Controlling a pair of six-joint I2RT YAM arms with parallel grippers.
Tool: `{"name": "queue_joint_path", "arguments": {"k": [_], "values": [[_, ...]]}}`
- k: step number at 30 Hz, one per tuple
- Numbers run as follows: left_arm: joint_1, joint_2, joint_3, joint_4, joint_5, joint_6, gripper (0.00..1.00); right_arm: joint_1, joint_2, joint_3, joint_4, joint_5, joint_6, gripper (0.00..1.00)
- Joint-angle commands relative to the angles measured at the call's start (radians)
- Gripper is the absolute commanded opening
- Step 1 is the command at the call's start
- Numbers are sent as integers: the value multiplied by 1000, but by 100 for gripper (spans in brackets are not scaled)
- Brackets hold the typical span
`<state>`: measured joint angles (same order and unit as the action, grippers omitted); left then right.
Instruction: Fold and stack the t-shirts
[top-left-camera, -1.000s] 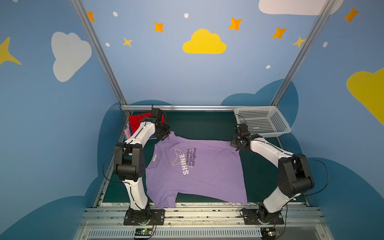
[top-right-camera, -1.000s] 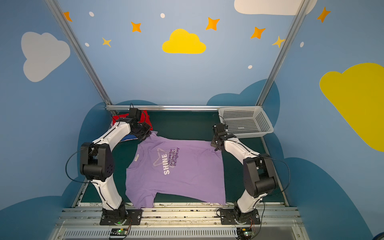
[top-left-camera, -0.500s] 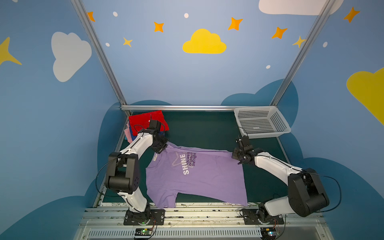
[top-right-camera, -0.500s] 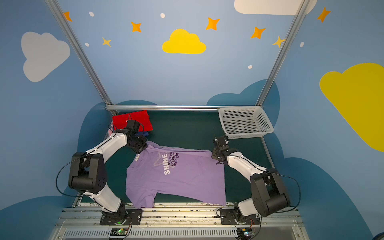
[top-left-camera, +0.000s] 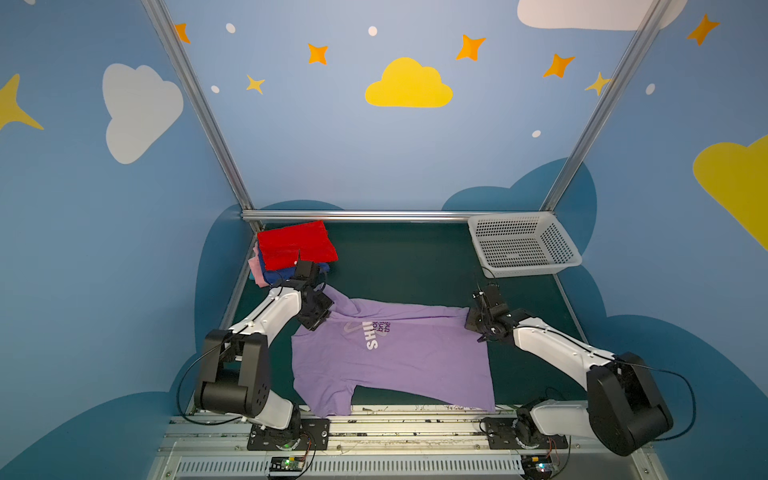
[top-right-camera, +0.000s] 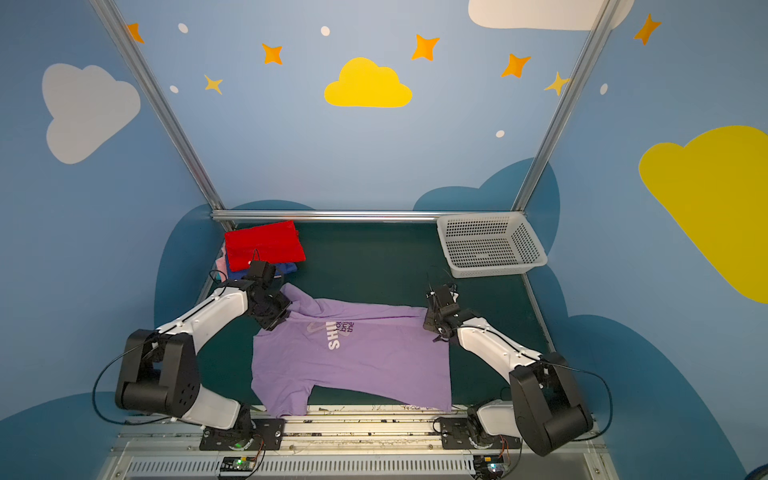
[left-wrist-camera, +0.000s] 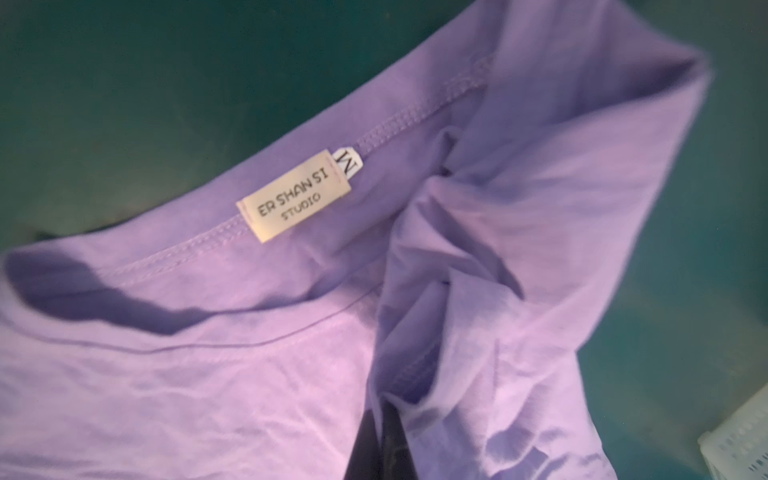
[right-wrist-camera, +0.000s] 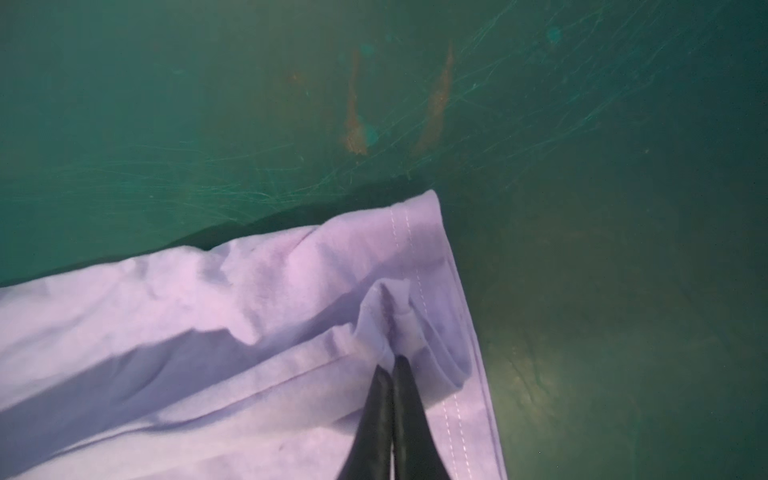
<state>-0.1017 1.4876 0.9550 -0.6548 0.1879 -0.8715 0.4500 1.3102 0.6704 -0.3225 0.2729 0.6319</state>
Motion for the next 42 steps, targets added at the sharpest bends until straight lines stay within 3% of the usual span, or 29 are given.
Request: {"name": "queue_joint_path", "arguments": {"k": [1, 3, 5, 7, 8, 10, 12, 17, 20, 23, 29, 33, 37, 40, 42], "values": [[0, -55, -35, -59, -58, 6, 4, 8, -39, -42, -52, 34, 16, 0], [0, -69, -59, -68, -65, 5, 4, 11, -51, -61, -55, 29, 28, 2], [-1, -81, -89, -67, -67, 0, 4, 16, -62, -82, -57, 15, 42, 13], [-4, -97, -124, -60, -67, -10, 5, 22, -75, -104, -59, 2, 61, 36], [-6, -104, -138, -59, -66, -12, 8, 25, -85, -112, -61, -9, 69, 44], [-4, -117, -160, -61, -72, -18, 22, 36, -110, -128, -73, -30, 85, 49], [-4, -133, -167, -68, -82, -18, 31, 44, -147, -133, -108, -34, 104, 50], [-5, -172, -103, -117, -119, -5, 37, 47, -301, -136, -185, 19, 106, 42], [-5, -167, -42, -134, -155, 15, 43, 47, -397, -170, -104, 45, 24, 32], [-3, -119, 19, -122, -189, 40, 49, 47, -453, -239, 37, 49, -35, 31], [-3, 48, 125, -5, -136, 71, 57, 46, -344, -195, 24, -11, -43, 30], [-3, 145, 183, 22, -132, 84, 60, 27, -217, -155, 38, 8, -37, 45], [0, 206, 219, 28, -153, 101, 58, -17, -104, -70, 35, -23, -69, 48], [8, 256, 245, 23, -155, 107, 42, -51, -52, -37, 68, -27, -86, 42], [12, 282, 259, 23, -153, 110, 37, -82, -30, -39, 121, -49, -89, 41]]}}
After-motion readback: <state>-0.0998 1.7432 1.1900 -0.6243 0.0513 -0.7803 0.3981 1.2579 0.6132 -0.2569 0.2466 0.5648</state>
